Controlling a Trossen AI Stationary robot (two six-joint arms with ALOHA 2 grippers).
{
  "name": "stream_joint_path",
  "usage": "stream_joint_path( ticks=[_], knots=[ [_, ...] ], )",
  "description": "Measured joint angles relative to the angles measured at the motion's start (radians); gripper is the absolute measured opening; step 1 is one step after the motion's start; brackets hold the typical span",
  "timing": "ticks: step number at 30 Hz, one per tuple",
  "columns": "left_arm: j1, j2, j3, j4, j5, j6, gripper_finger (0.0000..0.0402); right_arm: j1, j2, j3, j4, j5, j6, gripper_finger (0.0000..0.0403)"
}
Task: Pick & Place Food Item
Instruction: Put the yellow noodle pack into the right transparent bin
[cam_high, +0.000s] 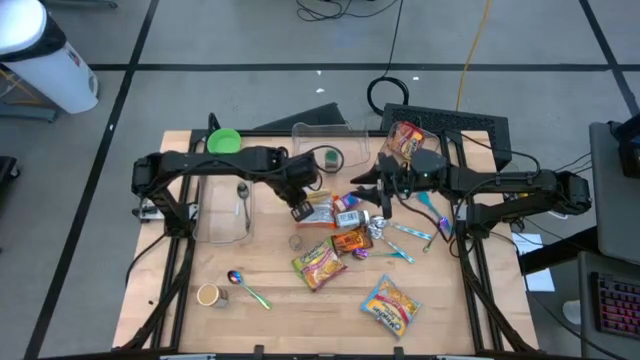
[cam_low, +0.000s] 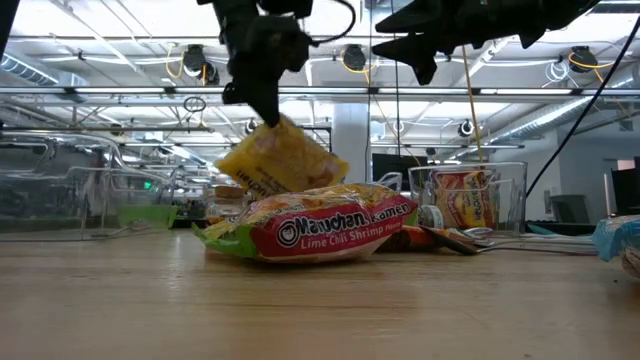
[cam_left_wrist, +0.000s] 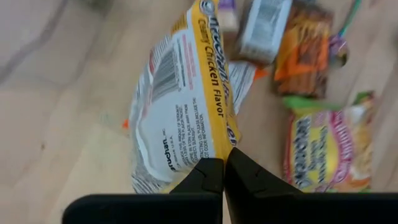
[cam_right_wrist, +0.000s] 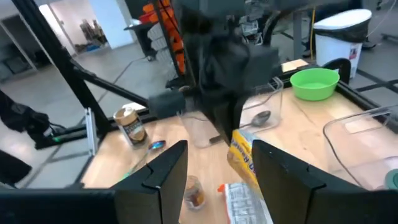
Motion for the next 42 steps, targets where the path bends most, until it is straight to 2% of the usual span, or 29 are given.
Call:
stream_joint_path(
  ticks=[8, 16, 19, 28, 36, 42],
  knots=[
    [0.0, 0.0, 0.094, 0.003, 0.0, 0.022, 0.0, 0.041, 0.0, 0.0, -0.065, 0.014, -0.072, 0.0215],
    [0.0, 0.0, 0.159, 0.016, 0.0, 0.038, 0.0, 0.069, 0.0, 0.0, -0.148, 0.183, -0.162, 0.0251],
    [0.0, 0.0, 0.191, 0.017, 0.0, 0.042, 0.0, 0.062, 0.0, 0.0, -0.162, 0.219, -0.166, 0.0253],
    [0.0, 0.0, 0.277, 0.028, -0.026, 0.055, 0.0, 0.04, 0.0, 0.0, -0.166, 0.217, -0.191, 0.0248],
    [-0.009, 0.0, 0.316, 0.03, -0.027, 0.071, 0.0, 0.04, 0.0, 0.0, -0.171, 0.372, -0.194, 0.0247],
    [-0.026, 0.0, 0.323, 0.038, -0.043, 0.086, 0.0, 0.033, 0.0, 0.0, -0.167, 0.371, -0.2, 0.0247]
  ],
)
